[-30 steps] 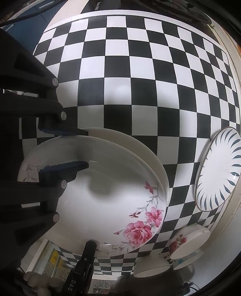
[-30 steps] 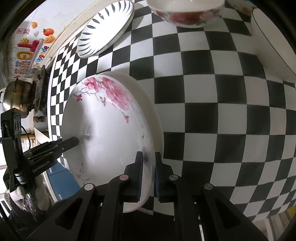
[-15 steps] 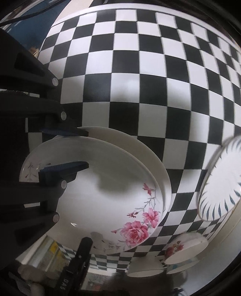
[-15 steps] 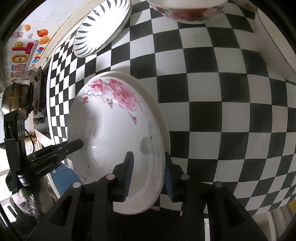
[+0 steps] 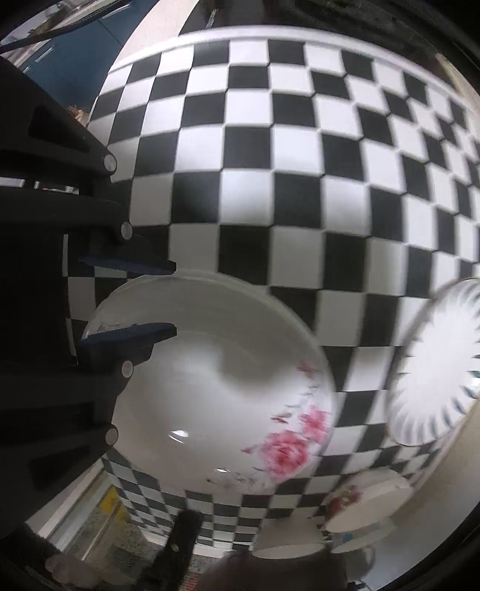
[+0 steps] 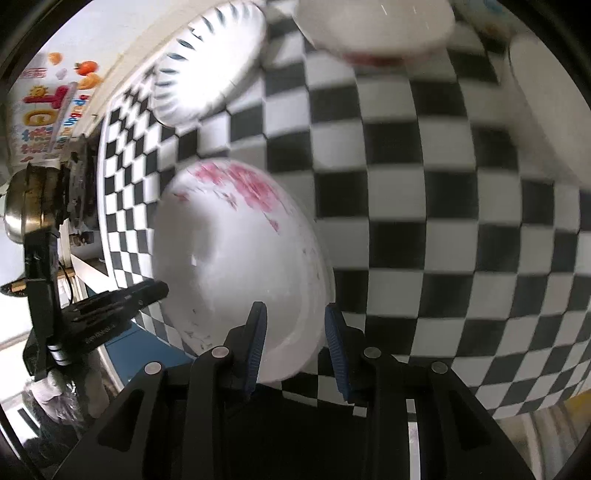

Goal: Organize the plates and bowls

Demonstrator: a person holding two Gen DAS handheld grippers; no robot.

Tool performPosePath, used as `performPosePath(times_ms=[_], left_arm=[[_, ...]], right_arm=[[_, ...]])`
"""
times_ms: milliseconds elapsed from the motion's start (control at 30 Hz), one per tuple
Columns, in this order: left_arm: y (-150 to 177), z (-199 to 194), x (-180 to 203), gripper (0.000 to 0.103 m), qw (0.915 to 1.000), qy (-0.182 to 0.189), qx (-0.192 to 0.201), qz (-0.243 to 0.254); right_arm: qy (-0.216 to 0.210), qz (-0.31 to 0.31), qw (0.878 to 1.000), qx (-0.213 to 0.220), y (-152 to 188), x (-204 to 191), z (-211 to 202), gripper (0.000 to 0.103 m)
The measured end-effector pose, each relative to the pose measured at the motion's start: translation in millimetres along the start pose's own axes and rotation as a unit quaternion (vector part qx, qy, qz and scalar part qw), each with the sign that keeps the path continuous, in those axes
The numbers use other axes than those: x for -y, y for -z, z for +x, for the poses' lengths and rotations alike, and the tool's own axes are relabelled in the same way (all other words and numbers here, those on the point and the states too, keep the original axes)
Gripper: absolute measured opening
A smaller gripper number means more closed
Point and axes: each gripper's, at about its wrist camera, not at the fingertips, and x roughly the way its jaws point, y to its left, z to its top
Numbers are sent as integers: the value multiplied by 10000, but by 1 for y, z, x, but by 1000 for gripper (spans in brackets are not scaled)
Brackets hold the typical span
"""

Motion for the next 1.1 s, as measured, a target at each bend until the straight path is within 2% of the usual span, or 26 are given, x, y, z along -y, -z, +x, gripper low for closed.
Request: performPosePath(times_ms=[100,267,400,467,533,667,800,833,1000,1100], left_arm=[[-18,-28,4,25,9985,1,541,-130],[-72,-54,1,25,9935,257,1047,-376],[-126,-52,-17,25,9909,500,1105,-587],[-156,-41,-21,25,9912,540,1008,-669],[-173,-29,-22,25,9919,581,908,-673],[-202,0,-24,25,9954,438,622,-589],[-218,20,-26,25,9960,529,477,-545],[-219,21,-27,25,9952,631,504,-548],[-223,18,-19,22,9956,570,669,-316],[-224,17,-15,22,9955,523,725,-324]], right_arm=[[167,-255,9988,387,-16,-17,-29,37],[233,-477,9947,881,-69,-42,-64,38],[223,-421,9938,1009,-130,-55,-66,38],[213,-258,9949,951,-162,-57,-56,38],[99,-130,9961,869,-192,-55,-43,38],[161,102,9974,701,-234,-46,-13,38],[300,109,9977,597,-257,-42,2,37],[283,123,9982,508,-261,-39,6,36],[585,-103,9977,336,-267,-39,17,29],[816,-272,9960,245,-265,-43,22,16]])
